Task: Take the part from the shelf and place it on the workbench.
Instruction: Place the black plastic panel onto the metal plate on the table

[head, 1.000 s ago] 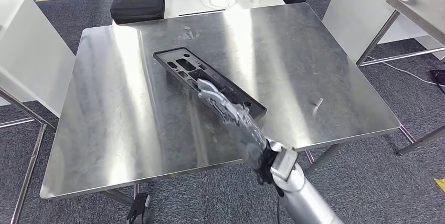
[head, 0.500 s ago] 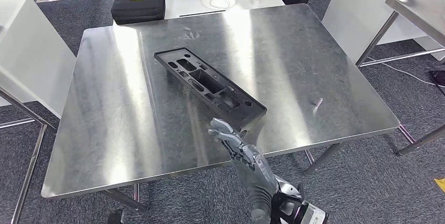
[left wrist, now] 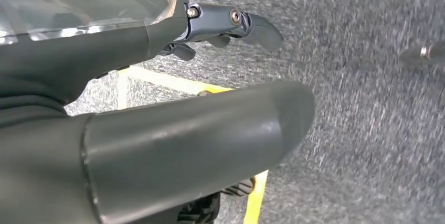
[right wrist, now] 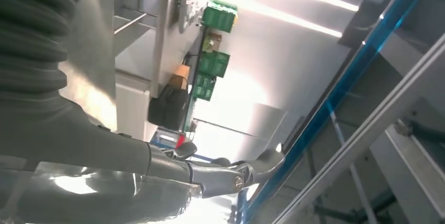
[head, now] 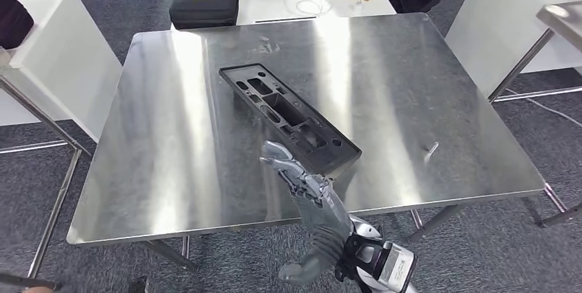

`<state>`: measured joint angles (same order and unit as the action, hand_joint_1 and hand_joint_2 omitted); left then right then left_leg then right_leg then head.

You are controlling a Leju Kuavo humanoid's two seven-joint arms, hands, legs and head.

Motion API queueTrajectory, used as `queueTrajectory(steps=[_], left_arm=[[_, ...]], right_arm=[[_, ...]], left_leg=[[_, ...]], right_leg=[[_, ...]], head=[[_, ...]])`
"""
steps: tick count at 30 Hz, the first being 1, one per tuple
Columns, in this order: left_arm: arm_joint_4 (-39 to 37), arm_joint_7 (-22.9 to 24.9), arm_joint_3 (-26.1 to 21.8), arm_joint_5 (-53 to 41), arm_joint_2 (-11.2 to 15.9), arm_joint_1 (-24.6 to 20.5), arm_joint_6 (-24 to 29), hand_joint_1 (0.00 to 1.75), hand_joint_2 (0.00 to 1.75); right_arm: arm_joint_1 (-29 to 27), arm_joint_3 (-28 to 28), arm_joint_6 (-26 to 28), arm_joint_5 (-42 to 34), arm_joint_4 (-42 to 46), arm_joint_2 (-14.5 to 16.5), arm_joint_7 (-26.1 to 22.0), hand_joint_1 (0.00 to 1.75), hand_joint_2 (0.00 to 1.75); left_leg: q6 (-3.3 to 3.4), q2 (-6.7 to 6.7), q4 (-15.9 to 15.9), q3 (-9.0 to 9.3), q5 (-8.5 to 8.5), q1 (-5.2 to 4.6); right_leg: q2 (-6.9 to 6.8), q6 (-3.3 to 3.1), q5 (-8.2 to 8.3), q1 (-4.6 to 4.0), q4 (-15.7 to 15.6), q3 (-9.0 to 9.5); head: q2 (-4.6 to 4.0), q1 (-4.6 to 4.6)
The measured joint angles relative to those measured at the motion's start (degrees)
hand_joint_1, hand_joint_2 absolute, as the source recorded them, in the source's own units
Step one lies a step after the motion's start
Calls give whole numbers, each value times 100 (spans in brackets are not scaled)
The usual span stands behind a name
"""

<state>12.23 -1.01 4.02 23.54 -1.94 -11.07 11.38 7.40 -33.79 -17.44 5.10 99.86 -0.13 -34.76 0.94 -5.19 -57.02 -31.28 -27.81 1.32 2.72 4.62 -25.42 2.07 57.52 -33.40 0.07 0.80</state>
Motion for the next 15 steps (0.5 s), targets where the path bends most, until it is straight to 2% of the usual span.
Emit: queueTrajectory(steps=[2, 4, 6, 7, 8, 9, 10, 11, 12, 13, 14, 15], left_arm=[[-1, -37, -23, -1, 39, 16, -27, 0, 0], [-2, -76, -42, -2, 61, 17, -43, 0, 0], [-2, -108, -56, -2, 62, 11, -42, 0, 0], [-2, -121, -65, -1, 61, 17, -40, 0, 0], [-2, -132, -78, 1, 61, 29, -37, 0, 0], [-2, -143, -95, 3, 61, 43, -33, 0, 0], [-2, -152, -113, 5, 61, 55, -30, 0, 0], [-1, -160, -130, 7, 62, 60, -28, 0, 0], [-1, -167, -145, 7, 62, 60, -27, 0, 0], [0, -172, -155, 7, 62, 54, -27, 0, 0], [1, -176, -162, 7, 61, 48, -27, 0, 0], [1, -185, -169, 7, 59, 46, -27, 0, 0]], right_arm=[[55, -3, -8, -36, -55, 27, -4, 0, 175], [119, -7, -13, -65, -111, 67, -13, 0, 175], [154, -13, -17, -78, -175, 99, -18, 0, 175], [164, -18, -19, -81, -213, 112, -19, 0, 175], [173, -26, -22, -84, -255, 127, -19, 0, 175], [186, -36, -31, -90, -297, 145, -20, 0, 175], [202, -44, -40, -96, -335, 166, -21, 0, 175], [220, -50, -51, -103, -368, 187, -22, 0, 175], [237, -53, -62, -110, -396, 207, -24, 0, 175], [254, -54, -70, -118, -419, 221, -26, 0, 131], [271, -55, -80, -128, -442, 232, -27, 0, 87], [284, -56, -93, -139, -465, 242, -29, 0, 44]], left_leg=[[-57, -23, -3, -22, -7, 25], [-92, 172, -271, -149, -162, 33], [-102, 406, -970, -518, -480, 28], [-104, 449, -1354, -740, -617, 28], [-102, 469, -1612, -907, -671, 28], [-95, 486, -1670, -973, -614, 28], [-80, 513, -1488, -913, -448, 27], [-57, 579, -1129, -751, -223, 24], [-37, 709, -729, -559, -40, 7], [-18, 805, -410, -406, 84, -15], [-3, 875, -222, -320, 135, -42], [9, 885, -157, -301, 129, -72]], right_leg=[[-86, -108, -6, -1, 11, -6], [-187, -222, -22, 8, 0, 21], [-311, -316, -51, -21, -5, 44], [-378, -343, -65, -44, -5, 49], [-443, -362, -75, -66, -4, 54], [-505, -372, -83, -81, -3, 61], [-563, -376, -94, -91, -2, 75], [-618, -375, -106, -97, -1, 93], [-671, -364, -122, -113, 0, 113], [-720, -343, -141, -138, 4, 128], [-765, -322, -155, -161, 7, 138], [-811, -294, -165, -179, 4, 146]], head=[[0, 3], [0, 5], [0, 6], [-1, 6], [-1, 6], [-1, 6], [-2, 6], [-2, 6], [-2, 5], [-2, 2], [-1, -2], [-1, -7]])
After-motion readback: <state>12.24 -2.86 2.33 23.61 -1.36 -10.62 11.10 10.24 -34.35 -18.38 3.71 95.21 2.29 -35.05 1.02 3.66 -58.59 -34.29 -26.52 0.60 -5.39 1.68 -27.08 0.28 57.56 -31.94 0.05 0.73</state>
